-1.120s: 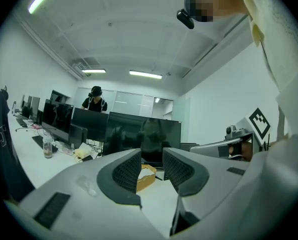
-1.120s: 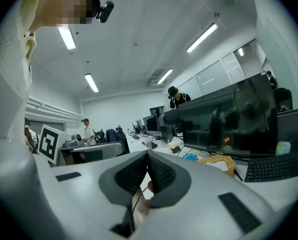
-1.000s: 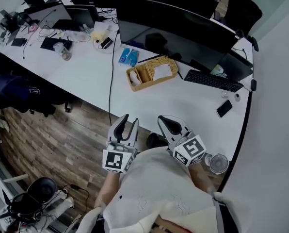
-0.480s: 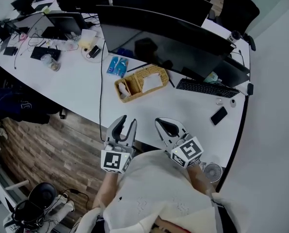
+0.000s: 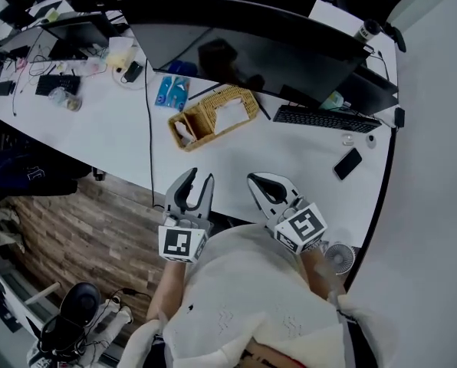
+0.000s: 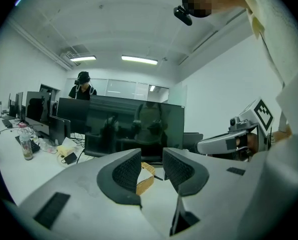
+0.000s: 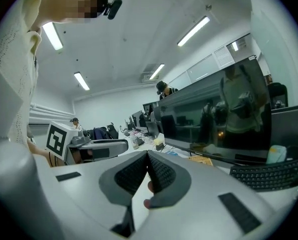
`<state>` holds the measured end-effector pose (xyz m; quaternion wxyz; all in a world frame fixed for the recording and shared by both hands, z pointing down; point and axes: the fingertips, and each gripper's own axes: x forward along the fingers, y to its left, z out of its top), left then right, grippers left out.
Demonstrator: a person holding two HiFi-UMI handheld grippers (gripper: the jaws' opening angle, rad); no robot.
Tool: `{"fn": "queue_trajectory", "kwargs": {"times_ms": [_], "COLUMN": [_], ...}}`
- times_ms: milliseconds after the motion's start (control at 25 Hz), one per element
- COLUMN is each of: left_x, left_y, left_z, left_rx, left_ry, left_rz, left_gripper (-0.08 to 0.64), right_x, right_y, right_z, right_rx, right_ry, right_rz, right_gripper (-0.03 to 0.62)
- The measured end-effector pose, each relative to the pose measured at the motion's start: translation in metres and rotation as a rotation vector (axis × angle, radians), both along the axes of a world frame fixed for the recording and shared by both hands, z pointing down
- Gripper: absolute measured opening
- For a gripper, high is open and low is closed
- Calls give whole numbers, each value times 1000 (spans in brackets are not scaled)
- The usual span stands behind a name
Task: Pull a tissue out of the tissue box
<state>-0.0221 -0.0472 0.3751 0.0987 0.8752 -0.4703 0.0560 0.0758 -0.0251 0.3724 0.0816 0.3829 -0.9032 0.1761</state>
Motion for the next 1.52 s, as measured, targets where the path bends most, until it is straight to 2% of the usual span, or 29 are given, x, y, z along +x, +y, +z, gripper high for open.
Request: {"fn": "queue_trajectory", "kwargs": {"times_ms": [200, 520, 800, 1080, 1240, 1520], "left_x": [8, 9, 9, 11, 18, 28], "left_y": [-10, -36, -64, -88, -94, -99], "left_z": [16, 45, 77, 115, 138, 170], "left_rx": [-24, -71, -98, -147, -199, -227], "left_ry": [-37, -67, -142, -185, -200, -275], "left_rz": [47, 142, 255, 354, 392, 426], "left_gripper": [138, 138, 138, 138, 138, 138], "right_x": [4, 2, -13, -32, -36, -36], "right_y": [-5, -14, -26, -32, -29, -21], "right_z": [8, 15, 18, 20, 22, 28], "right_rx": [-20, -46, -60, -69, -78, -108], "right_ry": [-1, 50, 89, 134, 147, 149], "right_rz": [32, 110, 201, 271, 317, 418], "right_gripper": [2, 2, 2, 2, 2, 2]}}
